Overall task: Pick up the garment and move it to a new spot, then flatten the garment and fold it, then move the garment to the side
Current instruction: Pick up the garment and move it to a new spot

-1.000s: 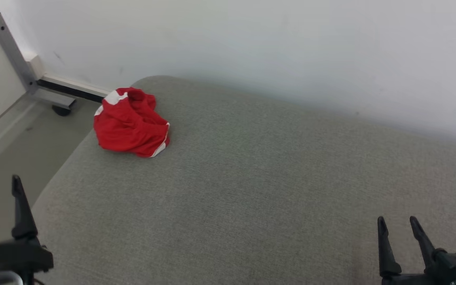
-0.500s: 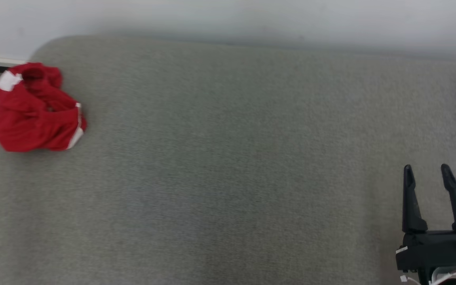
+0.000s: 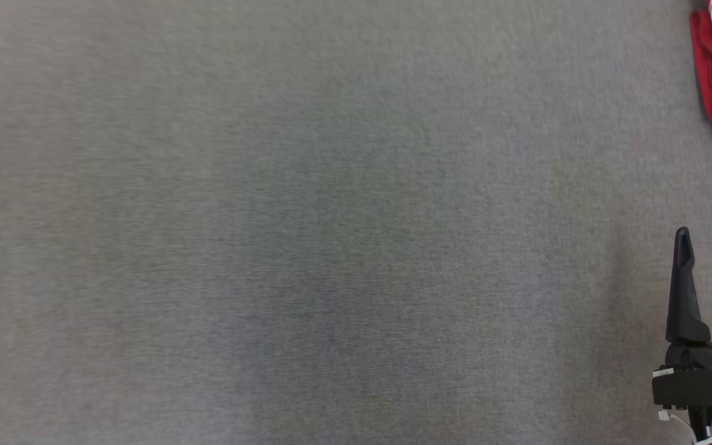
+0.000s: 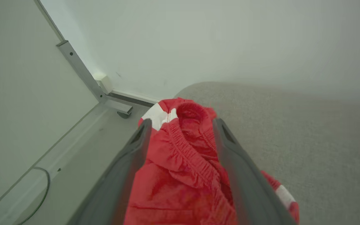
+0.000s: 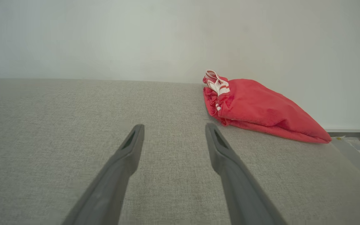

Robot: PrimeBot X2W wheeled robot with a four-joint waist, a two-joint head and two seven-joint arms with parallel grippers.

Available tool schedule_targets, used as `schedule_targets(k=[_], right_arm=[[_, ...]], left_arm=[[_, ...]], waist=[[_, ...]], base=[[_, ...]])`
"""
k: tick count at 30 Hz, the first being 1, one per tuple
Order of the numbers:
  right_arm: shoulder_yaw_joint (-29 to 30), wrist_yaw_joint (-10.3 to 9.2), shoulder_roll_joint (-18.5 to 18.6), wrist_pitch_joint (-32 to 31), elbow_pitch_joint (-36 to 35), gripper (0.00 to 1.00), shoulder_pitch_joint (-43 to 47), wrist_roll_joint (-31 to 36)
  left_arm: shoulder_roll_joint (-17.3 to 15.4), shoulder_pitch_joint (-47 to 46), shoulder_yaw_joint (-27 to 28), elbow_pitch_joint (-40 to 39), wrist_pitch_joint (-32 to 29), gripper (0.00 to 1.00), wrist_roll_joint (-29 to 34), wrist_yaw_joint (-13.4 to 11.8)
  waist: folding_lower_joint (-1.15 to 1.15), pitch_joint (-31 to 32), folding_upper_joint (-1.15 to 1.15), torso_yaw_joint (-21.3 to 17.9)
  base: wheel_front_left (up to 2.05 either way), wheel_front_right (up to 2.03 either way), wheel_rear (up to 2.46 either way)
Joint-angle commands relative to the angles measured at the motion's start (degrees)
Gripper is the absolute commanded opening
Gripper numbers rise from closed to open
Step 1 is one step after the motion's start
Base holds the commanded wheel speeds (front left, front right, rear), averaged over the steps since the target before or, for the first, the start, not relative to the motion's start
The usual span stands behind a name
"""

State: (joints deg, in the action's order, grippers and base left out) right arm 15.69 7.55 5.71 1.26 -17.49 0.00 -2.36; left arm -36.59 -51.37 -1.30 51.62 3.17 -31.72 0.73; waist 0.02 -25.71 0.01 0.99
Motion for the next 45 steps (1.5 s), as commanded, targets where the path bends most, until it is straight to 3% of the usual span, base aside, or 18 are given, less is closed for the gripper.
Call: schedule_targets(k=[1, 12, 13, 15, 17, 22, 32, 38, 45], right_arm=[[0.06, -0.15, 0.13, -0.18, -0.49, 1.0, -0.28, 0.05], [-0.53, -0.15, 0.54, -1.87, -1.82, 1.0, -0.11, 0.47], [-0.75, -0.15, 0.54, -1.96, -1.78, 1.0, -0.14, 0.35], [-0.9, -0.15, 0.51, -2.06, -1.61, 1.0, -0.22, 0.17], [-0.92, -0.15, 0.47, -2.02, -1.45, 1.0, -0.32, -0.02], [-1.07, -0.16, -0.1, -1.78, -0.2, 1.0, -0.04, -1.02], [-3.55, -0.16, -1.36, 0.45, 5.46, 1.0, 0.31, -2.96], [-4.7, -0.16, -2.3, 2.63, 9.53, 1.0, 0.43, -3.82], [-6.83, -0.16, -2.81, 5.05, 14.02, 1.0, -0.2, -5.12]], left_arm=[[-0.21, -1.04, -0.34, 1.5, -0.84, 1.0, 0.23, 0.17], [2.17, -5.19, -3.12, 15.62, -16.64, 1.0, -1.73, 3.05], [2.58, -5.33, -2.92, 16.24, -17.74, 0.8, -2.27, 3.52], [2.86, -5.41, -2.96, 16.84, -18.24, 0.0, -2.38, 3.95], [2.87, -5.31, -3.08, 17.06, -18.02, 0.0, -2.39, 4.1], [2.17, -6.37, -1.19, 15.0, -7.68, 0.0, -3.26, 2.87], [2.45, -13.05, -3.15, 7.42, 6.01, 0.0, -1.04, 5.26], [5.71, -16.97, -8.03, -1.07, 7.72, 0.0, 0.79, 6.27], [14.34, -14.91, -13.92, -14.21, 5.46, 0.0, 0.99, 6.28]], waist=[[-0.02, -3.9, -0.01, -3.41], [-0.02, -2.58, -0.01, -2.75], [-0.02, -2.33, -0.01, -2.72], [-0.02, -1.69, -0.01, -2.73], [-0.02, -1.19, -0.01, -2.74], [-0.02, 1.88, -0.01, -2.23], [-0.02, 9.05, -0.01, -1.31], [-0.02, 12.6, -0.01, -2.25], [-0.02, 15.11, -0.01, -5.82]], base=[[0.0, 0.0, 0.0], [0.0, 0.0, 0.0], [0.0, 0.0, 0.0], [0.0, 0.0, 0.0], [0.0, 0.0, 0.0], [0.0, 0.0, 0.0], [0.0, 0.0, 0.0], [0.0, 0.0, 0.0], [0.0, 0.0, 0.0]])
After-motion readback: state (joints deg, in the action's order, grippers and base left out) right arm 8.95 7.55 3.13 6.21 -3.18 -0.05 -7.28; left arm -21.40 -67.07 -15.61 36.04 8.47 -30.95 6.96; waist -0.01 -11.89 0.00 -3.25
